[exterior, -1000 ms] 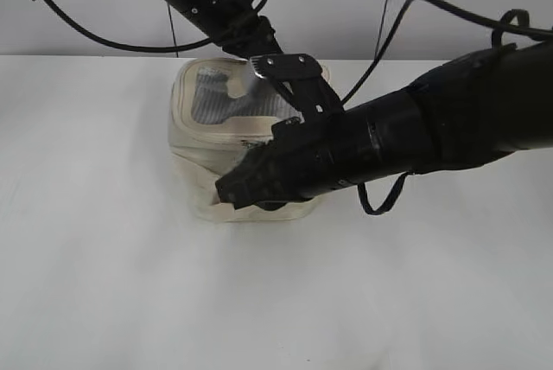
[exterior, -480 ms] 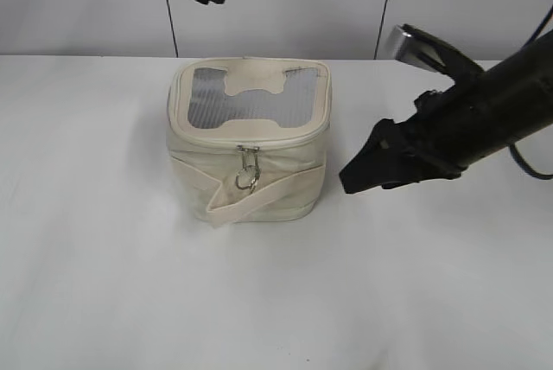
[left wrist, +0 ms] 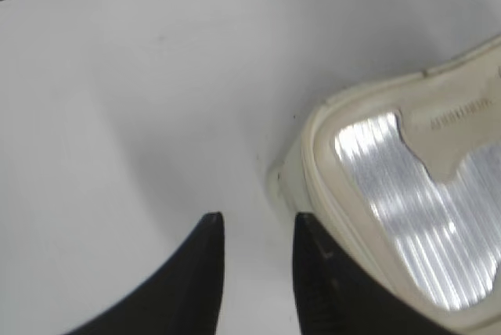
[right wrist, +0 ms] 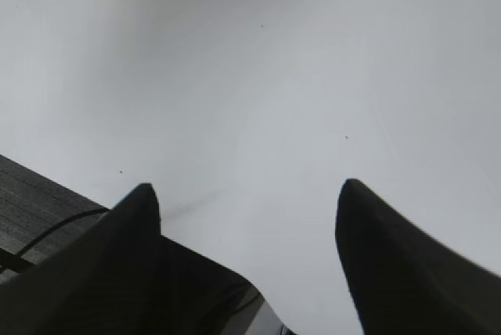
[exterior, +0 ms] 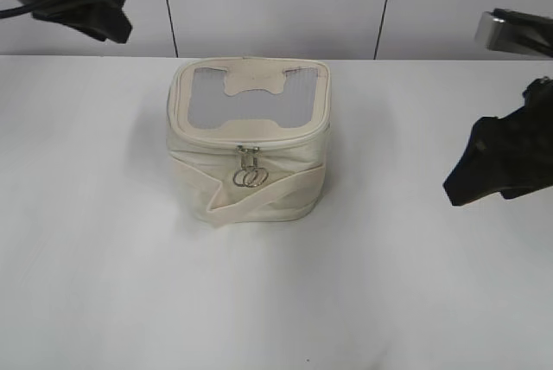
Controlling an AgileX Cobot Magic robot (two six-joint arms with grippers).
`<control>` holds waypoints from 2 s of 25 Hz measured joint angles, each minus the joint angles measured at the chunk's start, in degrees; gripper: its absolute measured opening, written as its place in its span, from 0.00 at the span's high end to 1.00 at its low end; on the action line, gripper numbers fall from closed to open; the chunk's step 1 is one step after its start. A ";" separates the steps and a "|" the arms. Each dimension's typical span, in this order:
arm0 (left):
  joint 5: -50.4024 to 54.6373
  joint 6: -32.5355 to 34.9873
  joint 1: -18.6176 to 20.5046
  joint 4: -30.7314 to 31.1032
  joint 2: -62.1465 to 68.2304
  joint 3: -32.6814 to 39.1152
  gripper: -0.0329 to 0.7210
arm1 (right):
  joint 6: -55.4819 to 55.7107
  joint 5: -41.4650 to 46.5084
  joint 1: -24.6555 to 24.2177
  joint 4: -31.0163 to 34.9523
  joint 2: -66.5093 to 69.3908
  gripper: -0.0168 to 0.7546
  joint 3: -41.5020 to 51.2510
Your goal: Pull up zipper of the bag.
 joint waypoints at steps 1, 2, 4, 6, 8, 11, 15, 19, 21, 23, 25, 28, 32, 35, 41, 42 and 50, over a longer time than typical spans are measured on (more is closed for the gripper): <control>-1.10 -0.20 0.05 0.12 -3.89 4.48 0.64 | 0.54 1.11 0.00 -1.24 -1.37 0.27 0.00; -1.80 -0.45 0.14 0.26 -7.26 8.68 0.65 | 0.90 2.30 0.00 -2.35 -3.05 0.27 0.00; -2.24 -2.09 0.51 0.76 -16.00 15.62 0.65 | 1.32 4.44 0.00 -3.91 -6.49 0.27 0.00; -2.38 -5.04 0.64 2.28 -24.88 22.34 0.65 | 1.49 6.79 0.00 -4.89 -9.73 0.27 0.05; -2.43 -9.00 0.66 4.73 -35.08 27.76 0.65 | 1.54 7.84 0.00 -5.06 -13.40 0.27 1.22; 0.01 -14.02 0.66 9.52 -49.42 34.77 0.65 | 1.82 8.24 0.00 -5.75 -20.67 0.27 6.48; 8.22 -17.54 0.66 13.99 -67.44 41.29 0.65 | 3.41 8.67 0.00 -9.66 -31.13 0.27 15.08; 15.40 -18.20 0.66 16.06 -81.47 45.36 0.65 | 4.86 8.80 0.00 -14.48 -44.15 0.27 21.92; 17.73 -18.20 0.66 16.84 -86.59 47.21 0.65 | 5.98 8.80 0.00 -16.37 -50.91 0.27 23.67; 19.15 -18.20 0.66 17.17 -90.84 48.40 0.65 | 6.65 8.74 0.00 -17.68 -56.87 0.27 23.87; 19.22 -18.27 0.66 17.22 -93.78 48.52 0.65 | 7.54 8.67 0.00 -18.72 -62.88 0.27 23.99; 18.99 -18.33 0.66 17.17 -96.44 48.63 0.65 | 9.27 8.63 0.00 -20.40 -70.29 0.27 23.97; 18.76 -18.02 0.66 14.14 -97.61 48.80 0.65 | 9.69 8.63 0.00 -22.00 -78.26 0.27 24.04; 15.72 -17.55 0.66 12.65 -97.61 49.81 0.65 | 9.83 8.63 0.00 -22.23 -80.89 0.28 24.17; 13.82 -17.49 0.66 11.76 -97.58 50.77 0.65 | 9.86 8.63 0.00 -22.40 -80.99 0.39 24.46; 13.81 -17.49 0.66 11.76 -97.58 50.77 0.65 | 9.90 8.63 0.00 -22.40 -80.99 0.40 24.46; 13.81 -17.49 0.66 11.73 -97.58 50.77 0.65 | 10.10 8.63 0.00 -22.40 -80.99 0.44 24.46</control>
